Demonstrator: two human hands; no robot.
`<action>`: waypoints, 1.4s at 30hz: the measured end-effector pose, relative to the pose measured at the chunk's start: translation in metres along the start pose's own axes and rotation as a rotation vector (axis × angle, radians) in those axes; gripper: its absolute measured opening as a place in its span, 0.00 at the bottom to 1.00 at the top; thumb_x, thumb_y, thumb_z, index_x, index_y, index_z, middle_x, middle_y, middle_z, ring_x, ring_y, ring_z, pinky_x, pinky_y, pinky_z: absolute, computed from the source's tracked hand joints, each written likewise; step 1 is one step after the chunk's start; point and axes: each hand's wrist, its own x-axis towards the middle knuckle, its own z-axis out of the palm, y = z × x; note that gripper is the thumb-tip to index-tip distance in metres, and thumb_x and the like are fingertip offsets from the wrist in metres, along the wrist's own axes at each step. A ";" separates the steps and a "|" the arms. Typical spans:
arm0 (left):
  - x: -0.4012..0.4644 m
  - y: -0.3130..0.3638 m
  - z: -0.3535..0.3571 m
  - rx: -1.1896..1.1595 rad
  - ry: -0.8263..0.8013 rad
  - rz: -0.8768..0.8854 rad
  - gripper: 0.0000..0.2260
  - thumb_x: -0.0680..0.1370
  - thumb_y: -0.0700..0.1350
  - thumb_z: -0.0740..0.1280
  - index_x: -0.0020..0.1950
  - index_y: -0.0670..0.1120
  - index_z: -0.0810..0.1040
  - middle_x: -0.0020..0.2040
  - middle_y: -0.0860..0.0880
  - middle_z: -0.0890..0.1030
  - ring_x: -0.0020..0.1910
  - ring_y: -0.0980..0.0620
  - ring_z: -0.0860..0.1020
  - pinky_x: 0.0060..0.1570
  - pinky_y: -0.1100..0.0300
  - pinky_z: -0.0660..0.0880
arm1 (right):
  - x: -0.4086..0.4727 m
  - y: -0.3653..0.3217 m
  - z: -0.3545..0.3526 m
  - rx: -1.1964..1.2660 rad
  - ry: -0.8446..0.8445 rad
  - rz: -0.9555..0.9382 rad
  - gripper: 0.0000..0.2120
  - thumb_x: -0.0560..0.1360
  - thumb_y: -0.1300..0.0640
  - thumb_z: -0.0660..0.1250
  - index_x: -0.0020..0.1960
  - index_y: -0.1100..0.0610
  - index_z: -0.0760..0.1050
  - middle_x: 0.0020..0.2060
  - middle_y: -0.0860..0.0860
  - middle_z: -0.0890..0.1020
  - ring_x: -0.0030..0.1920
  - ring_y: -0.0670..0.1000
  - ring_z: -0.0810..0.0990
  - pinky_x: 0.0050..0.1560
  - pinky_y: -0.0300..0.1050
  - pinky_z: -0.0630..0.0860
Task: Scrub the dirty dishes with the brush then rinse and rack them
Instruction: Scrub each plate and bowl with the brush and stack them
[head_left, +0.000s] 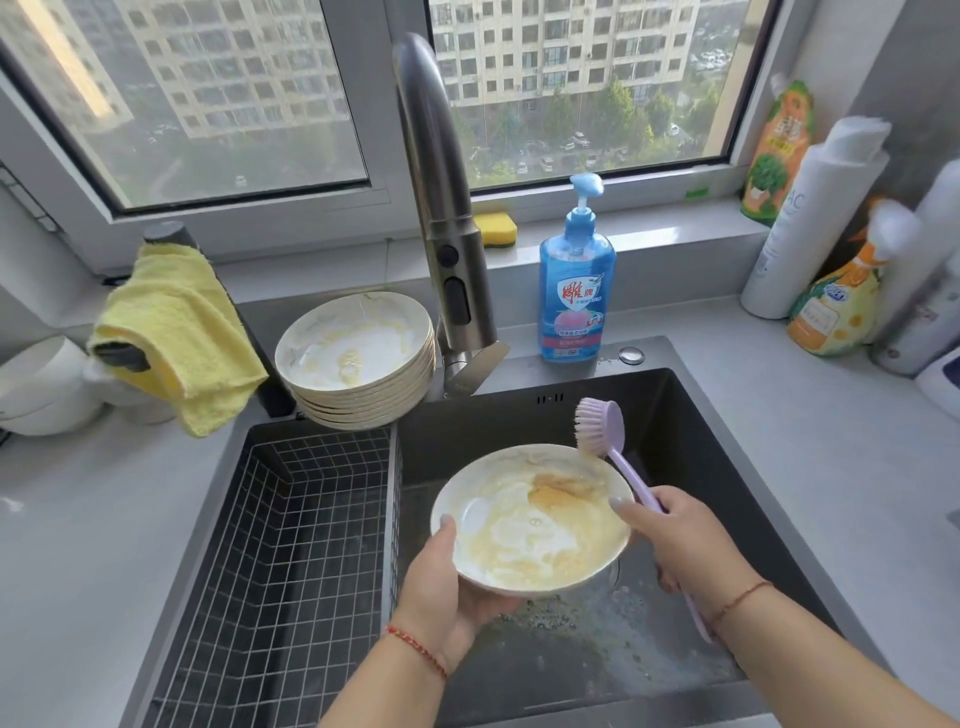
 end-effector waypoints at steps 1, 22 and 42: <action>-0.002 -0.001 0.000 0.009 0.000 -0.024 0.20 0.85 0.54 0.51 0.59 0.43 0.76 0.45 0.40 0.86 0.46 0.39 0.84 0.40 0.41 0.81 | 0.001 0.001 0.001 0.063 -0.034 0.053 0.14 0.74 0.52 0.69 0.51 0.62 0.74 0.30 0.56 0.72 0.23 0.48 0.64 0.24 0.39 0.65; 0.003 -0.016 -0.017 1.460 -0.138 0.922 0.25 0.70 0.65 0.65 0.61 0.53 0.77 0.56 0.65 0.75 0.59 0.69 0.68 0.74 0.59 0.58 | 0.013 0.001 0.013 0.520 -0.044 0.511 0.16 0.72 0.67 0.55 0.59 0.65 0.71 0.23 0.56 0.76 0.15 0.43 0.63 0.18 0.30 0.61; 0.020 0.044 0.004 1.245 0.200 0.884 0.16 0.66 0.48 0.78 0.43 0.50 0.71 0.40 0.55 0.76 0.39 0.57 0.76 0.31 0.70 0.68 | -0.015 -0.030 0.002 0.203 -0.119 0.076 0.11 0.81 0.50 0.57 0.49 0.47 0.78 0.24 0.52 0.69 0.19 0.48 0.60 0.24 0.37 0.59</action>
